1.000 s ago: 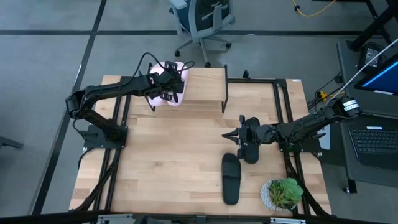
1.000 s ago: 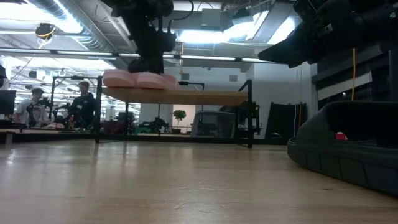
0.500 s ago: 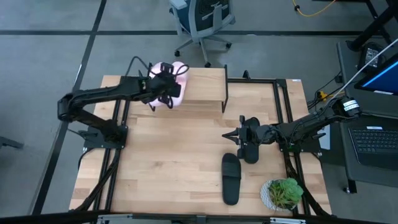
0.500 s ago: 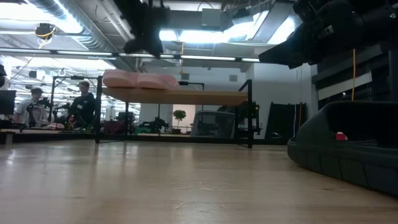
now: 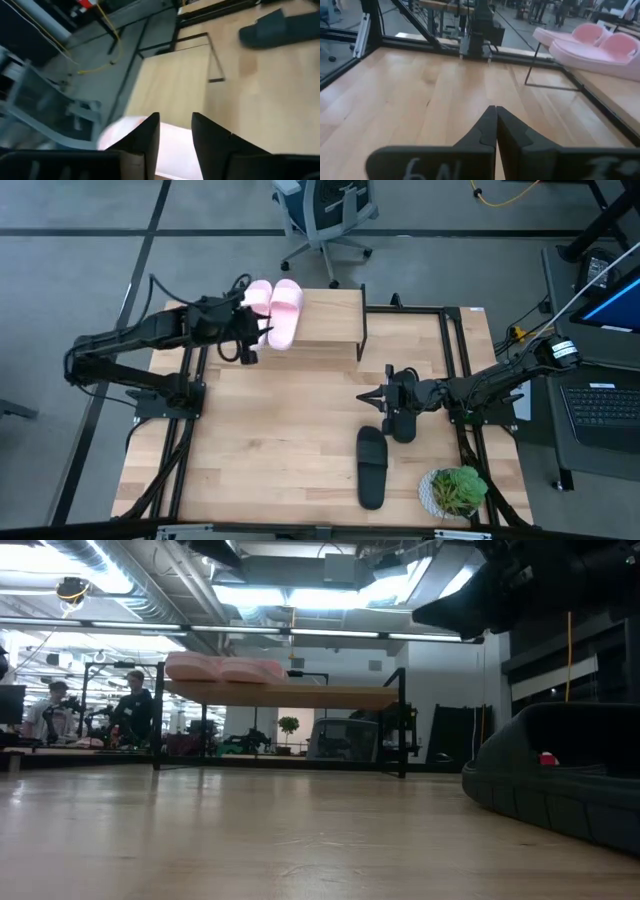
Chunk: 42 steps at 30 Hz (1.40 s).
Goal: Pick and place slides into the shelf
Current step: Put the top black slipper on the shelf
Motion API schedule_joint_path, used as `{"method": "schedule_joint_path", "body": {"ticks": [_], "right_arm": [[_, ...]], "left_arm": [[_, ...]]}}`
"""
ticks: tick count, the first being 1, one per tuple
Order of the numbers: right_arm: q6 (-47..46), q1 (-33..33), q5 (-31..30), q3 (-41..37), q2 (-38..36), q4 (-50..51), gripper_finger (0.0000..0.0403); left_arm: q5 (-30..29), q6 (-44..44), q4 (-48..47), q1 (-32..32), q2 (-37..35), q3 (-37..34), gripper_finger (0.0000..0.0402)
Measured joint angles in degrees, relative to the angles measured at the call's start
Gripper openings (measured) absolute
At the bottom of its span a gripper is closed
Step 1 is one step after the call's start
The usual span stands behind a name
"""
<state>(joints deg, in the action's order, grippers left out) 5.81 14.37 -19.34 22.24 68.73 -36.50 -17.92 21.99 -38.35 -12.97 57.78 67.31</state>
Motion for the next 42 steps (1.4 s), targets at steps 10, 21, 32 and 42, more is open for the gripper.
{"method": "schedule_joint_path", "body": {"ticks": [10,21,32,42], "right_arm": [[3.3,1.6,0.1,0.8,0.0,-3.5,0.001],[5.4,7.3,-1.0,4.7,0.0,3.7,0.001],[-4.8,11.1,-6.7,24.4,0.0,43.6,0.001],[-21.0,18.2,-6.8,28.8,0.3,53.2,0.0004]], "left_arm": [[0.7,-6.5,12.0,7.0,-1.4,-12.0,0.0012],[-3.1,-11.6,40.9,17.3,-4.8,-35.5,0.0003],[-14.9,-15.8,54.1,27.3,-10.1,-46.9,0.0001],[-16.6,-17.4,64.0,29.6,-11.6,-54.9,0.0]]}}
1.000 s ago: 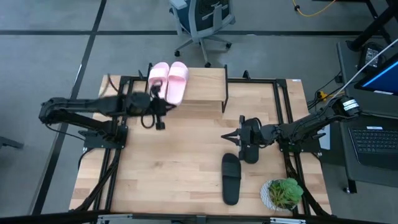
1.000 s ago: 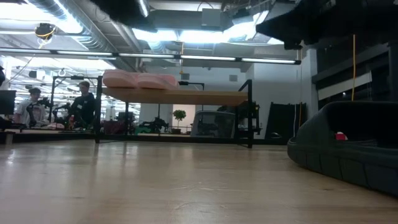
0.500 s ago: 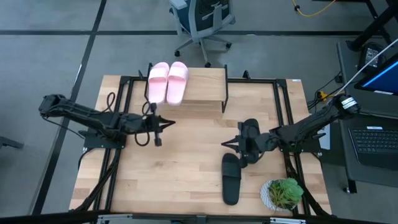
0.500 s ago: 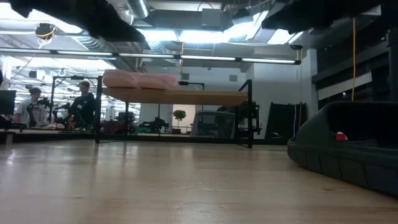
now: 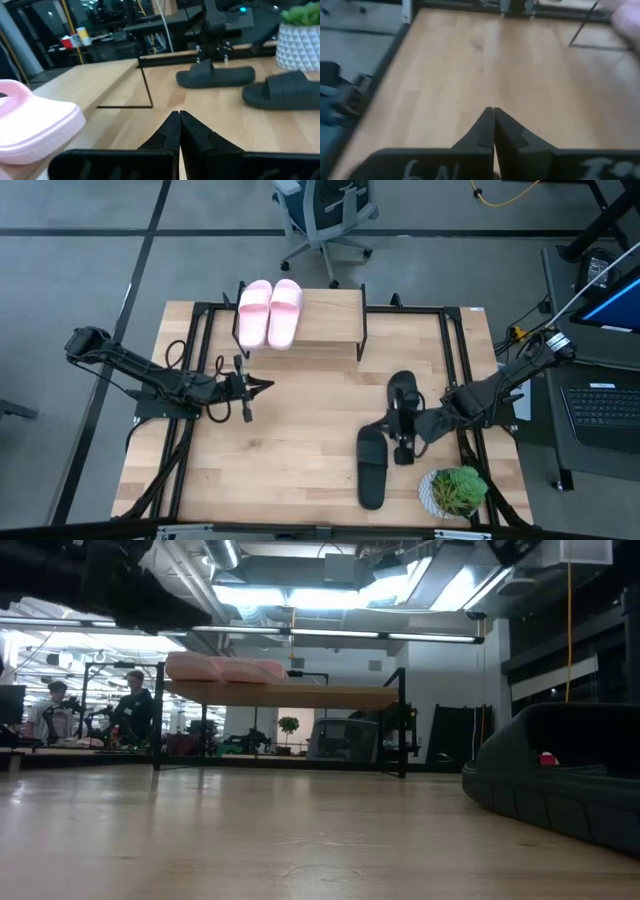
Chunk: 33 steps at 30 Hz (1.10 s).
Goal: Pick and place slides into the shelf
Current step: Put the top black slipper on the shelf
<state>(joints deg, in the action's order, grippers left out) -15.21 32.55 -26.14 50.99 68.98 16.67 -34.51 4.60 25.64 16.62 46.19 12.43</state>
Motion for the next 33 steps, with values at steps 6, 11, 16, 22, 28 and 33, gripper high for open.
{"method": "schedule_joint_path", "body": {"ticks": [6,11,16,22,28,33], "right_arm": [[-4.3,5.3,-2.8,0.0,1.7,0.8,0.0003],[-11.0,8.1,-8.5,2.8,1.7,15.1,0.0002],[-18.6,8.5,-9.8,4.5,1.7,28.8,0.0002],[-18.9,8.5,-8.6,4.5,1.7,34.6,0.0005],[-21.9,6.8,-8.1,4.5,1.7,40.7,0.0024],[-20.2,4.6,-6.6,4.5,3.9,43.1,0.0036]], "left_arm": [[-0.7,-0.3,1.5,0.0,-1.0,0.0,0.0],[-0.7,-3.2,1.5,0.0,-1.3,0.0,0.0],[-0.6,-4.2,1.5,0.0,-1.3,0.0,0.0],[-0.6,-4.2,1.4,0.0,-1.3,0.0,0.0001],[-0.5,-4.2,0.4,0.0,-1.3,0.0,0.0002],[-0.5,-4.2,0.4,0.0,-1.3,0.0,0.0002]]}}
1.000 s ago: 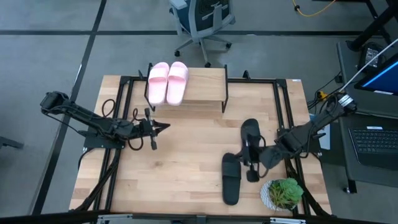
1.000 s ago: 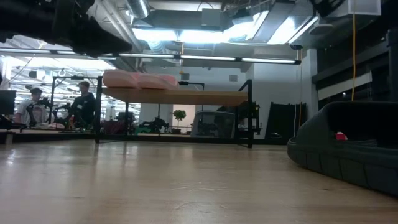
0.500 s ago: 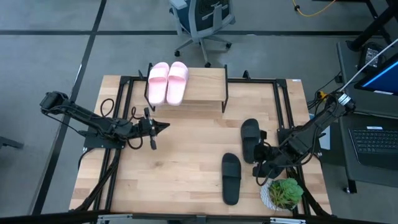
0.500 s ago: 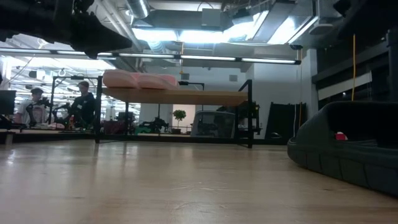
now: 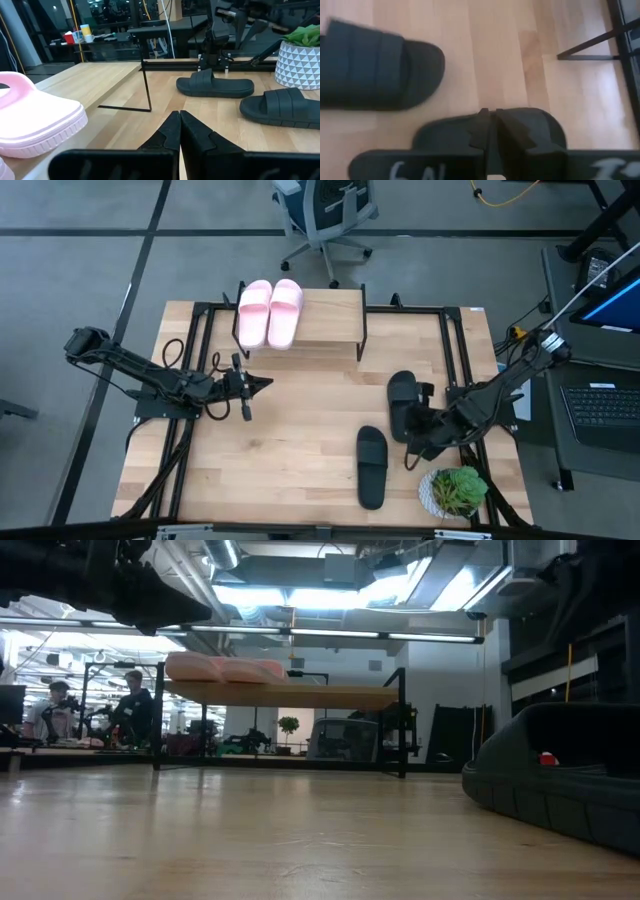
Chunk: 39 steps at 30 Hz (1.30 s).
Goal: Pick and place slides into the shelf
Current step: Put the top black slipper on the shelf
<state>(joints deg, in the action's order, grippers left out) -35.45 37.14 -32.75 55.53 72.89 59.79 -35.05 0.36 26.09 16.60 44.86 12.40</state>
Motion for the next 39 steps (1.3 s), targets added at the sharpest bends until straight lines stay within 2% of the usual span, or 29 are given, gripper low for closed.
{"method": "schedule_joint_path", "body": {"ticks": [9,22,28,39], "right_arm": [[7.3,-4.3,1.5,0.0,8.4,3.7,0.0086],[7.4,-7.4,1.5,0.0,14.6,4.6,0.016],[4.4,-9.3,1.9,0.0,16.5,6.8,0.0171],[2.7,-12.7,4.0,0.0,17.1,8.3,0.016]], "left_arm": [[0.0,0.0,0.0,0.0,0.0,0.0,0.0002],[0.0,0.0,0.1,0.0,0.0,0.0,0.0002],[0.0,0.0,0.0,0.0,0.0,0.0,0.0002],[0.0,0.0,-1.2,0.0,0.0,0.0,0.0002]]}}
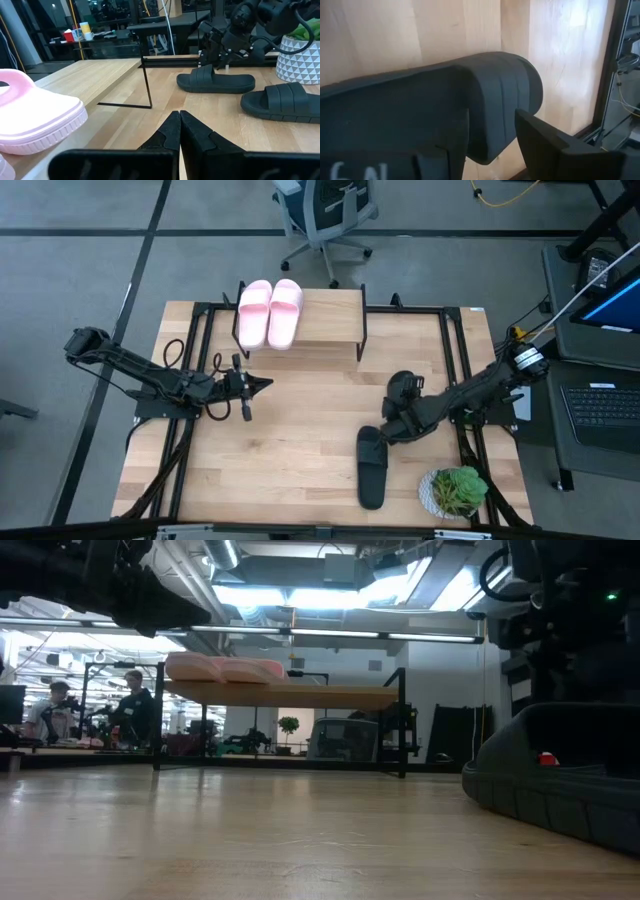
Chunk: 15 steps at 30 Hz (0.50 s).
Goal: Pick and place slides into the shelf
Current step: Put the top black slipper on the shelf
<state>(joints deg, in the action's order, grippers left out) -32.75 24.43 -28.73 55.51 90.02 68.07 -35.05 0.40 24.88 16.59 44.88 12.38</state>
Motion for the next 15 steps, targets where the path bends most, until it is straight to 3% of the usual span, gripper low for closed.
{"method": "schedule_joint_path", "body": {"ticks": [15], "right_arm": [[-0.1,-0.1,0.8,-0.8,0.0,-1.9,0.016]], "left_arm": [[0.0,0.0,0.0,0.0,0.0,0.0,0.0002]]}}
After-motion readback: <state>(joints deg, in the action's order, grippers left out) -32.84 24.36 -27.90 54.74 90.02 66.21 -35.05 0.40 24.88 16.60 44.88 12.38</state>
